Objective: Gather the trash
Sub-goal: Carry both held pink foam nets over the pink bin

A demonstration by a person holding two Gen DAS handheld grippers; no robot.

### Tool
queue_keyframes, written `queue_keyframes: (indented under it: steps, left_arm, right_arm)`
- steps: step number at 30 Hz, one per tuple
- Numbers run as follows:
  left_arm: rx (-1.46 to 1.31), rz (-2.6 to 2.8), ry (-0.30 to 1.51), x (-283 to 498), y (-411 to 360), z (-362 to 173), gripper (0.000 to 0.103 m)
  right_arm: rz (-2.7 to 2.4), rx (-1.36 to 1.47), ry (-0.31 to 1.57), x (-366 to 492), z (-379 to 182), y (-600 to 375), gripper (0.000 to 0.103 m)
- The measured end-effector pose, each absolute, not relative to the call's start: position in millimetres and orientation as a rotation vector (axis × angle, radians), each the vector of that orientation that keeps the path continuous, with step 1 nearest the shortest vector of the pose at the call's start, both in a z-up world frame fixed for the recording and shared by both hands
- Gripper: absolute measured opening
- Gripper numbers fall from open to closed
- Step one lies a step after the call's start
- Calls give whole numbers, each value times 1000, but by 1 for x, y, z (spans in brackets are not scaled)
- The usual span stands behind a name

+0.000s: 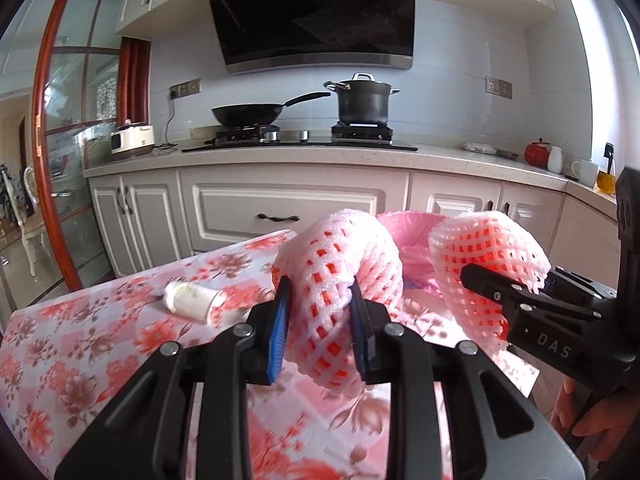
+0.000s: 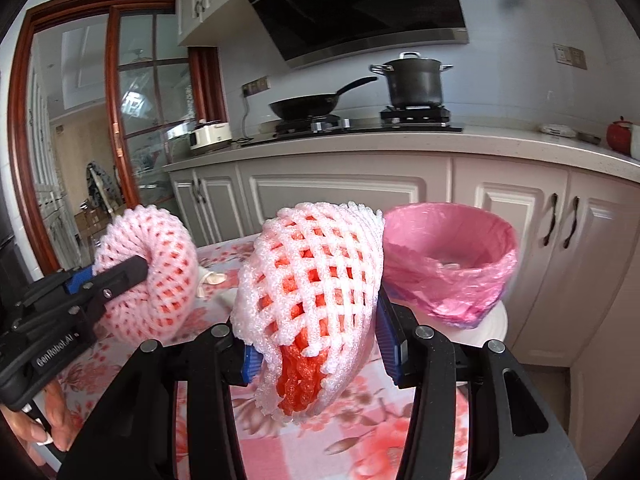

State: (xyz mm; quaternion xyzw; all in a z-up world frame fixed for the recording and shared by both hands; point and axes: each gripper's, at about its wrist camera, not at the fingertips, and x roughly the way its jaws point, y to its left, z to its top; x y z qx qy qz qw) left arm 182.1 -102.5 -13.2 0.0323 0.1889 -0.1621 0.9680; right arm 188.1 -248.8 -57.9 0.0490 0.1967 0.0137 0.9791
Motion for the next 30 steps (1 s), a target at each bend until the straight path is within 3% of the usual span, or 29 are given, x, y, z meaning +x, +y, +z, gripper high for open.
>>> queue_keyframes:
  steps: [30]
  left_arm:
    - [-10,-571,413,367,-274,1,29]
  right_arm:
    - [-174,58,429,301,-47,-426,48]
